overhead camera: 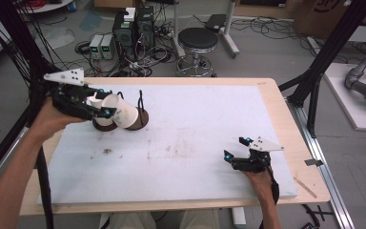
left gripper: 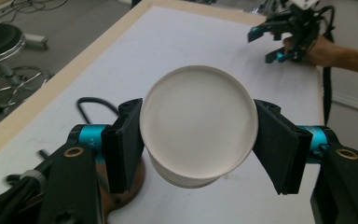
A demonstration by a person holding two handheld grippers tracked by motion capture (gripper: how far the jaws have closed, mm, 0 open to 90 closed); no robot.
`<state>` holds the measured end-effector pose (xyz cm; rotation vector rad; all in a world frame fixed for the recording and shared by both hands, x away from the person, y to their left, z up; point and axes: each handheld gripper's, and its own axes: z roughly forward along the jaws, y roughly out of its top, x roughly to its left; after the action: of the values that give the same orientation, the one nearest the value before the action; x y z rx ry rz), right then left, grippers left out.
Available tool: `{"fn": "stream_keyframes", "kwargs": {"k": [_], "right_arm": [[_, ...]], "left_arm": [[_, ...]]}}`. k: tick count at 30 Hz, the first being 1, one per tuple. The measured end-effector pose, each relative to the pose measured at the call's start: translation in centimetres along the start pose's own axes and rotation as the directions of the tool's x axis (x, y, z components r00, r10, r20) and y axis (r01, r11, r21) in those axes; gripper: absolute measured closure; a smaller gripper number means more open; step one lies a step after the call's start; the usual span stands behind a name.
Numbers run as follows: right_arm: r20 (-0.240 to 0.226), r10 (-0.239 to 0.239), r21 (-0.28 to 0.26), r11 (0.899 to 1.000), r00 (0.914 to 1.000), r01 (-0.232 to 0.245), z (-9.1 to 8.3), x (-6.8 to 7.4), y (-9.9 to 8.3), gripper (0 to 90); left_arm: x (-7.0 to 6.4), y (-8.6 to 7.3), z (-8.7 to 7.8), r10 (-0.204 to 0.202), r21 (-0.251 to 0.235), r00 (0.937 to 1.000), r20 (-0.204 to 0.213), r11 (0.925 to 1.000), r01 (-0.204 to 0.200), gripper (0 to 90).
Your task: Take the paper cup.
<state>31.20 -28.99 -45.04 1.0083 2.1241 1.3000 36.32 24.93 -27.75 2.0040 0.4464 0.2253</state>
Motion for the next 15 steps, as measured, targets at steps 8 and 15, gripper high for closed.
{"fn": "stream_keyframes", "kwargs": {"k": [8, 15], "right_arm": [[-0.009, 0.001, -0.011, 1.000, 1.0000, -0.001, -0.1, -0.1, 0.0, 16.3], [-0.008, 0.002, -0.015, 1.000, 1.0000, -0.002, -0.1, -0.1, -0.1, 16.3]], "left_arm": [[-2.2, -2.9, 2.5, -0.019, -0.110, 0.9986, 0.050, 0.9936, 0.024, 36.9], [-3.2, -4.4, 4.2, 0.007, -0.155, 0.9974, 0.072, 0.9880, 0.004, 36.9]]}}
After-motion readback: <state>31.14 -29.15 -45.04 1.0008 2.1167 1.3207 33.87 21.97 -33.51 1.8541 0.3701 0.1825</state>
